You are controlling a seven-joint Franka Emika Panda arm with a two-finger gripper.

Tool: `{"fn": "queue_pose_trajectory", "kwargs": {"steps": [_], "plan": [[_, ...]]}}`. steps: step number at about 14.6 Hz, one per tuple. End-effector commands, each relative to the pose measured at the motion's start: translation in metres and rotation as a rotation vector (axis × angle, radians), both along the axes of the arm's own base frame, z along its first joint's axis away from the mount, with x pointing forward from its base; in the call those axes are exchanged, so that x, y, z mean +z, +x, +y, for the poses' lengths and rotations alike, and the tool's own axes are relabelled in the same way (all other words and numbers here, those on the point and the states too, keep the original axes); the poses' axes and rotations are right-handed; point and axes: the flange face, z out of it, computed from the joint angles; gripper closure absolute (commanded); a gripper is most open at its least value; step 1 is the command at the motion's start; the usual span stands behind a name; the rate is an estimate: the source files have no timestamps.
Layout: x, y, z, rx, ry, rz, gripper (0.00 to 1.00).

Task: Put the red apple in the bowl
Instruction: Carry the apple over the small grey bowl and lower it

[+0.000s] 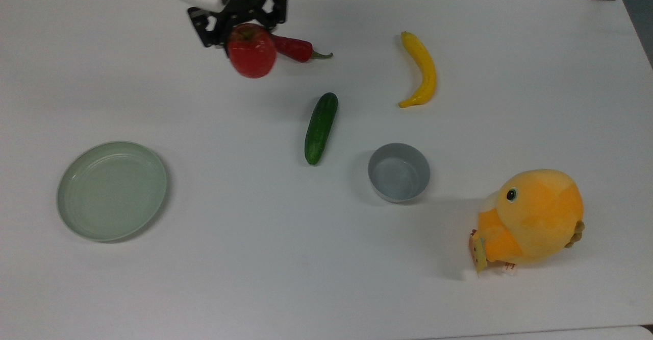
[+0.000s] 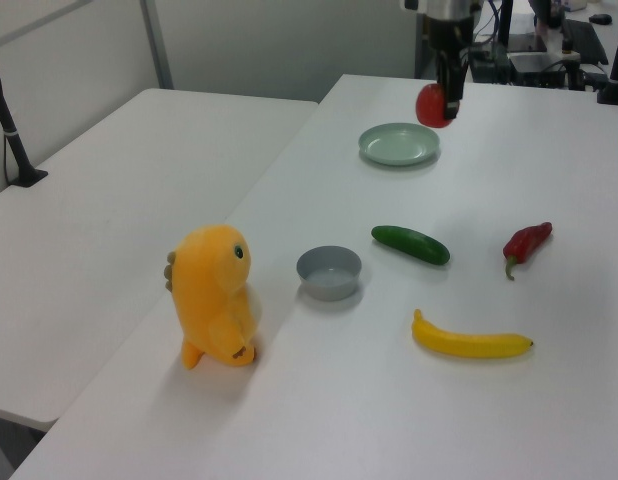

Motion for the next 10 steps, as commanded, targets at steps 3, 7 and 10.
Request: {"fn": "queue_pose_trajectory", "kwargs": {"steps": [3, 7, 10], "plan": [[-0.031, 0.022, 0.122, -0.122, 0.053, -0.008, 0.89], [-0.089, 0.044, 0.205, -0.162, 0.113, -0.131, 0.87], [-0.118, 0.053, 0.227, -0.145, 0.140, -0.174, 0.87]]}}
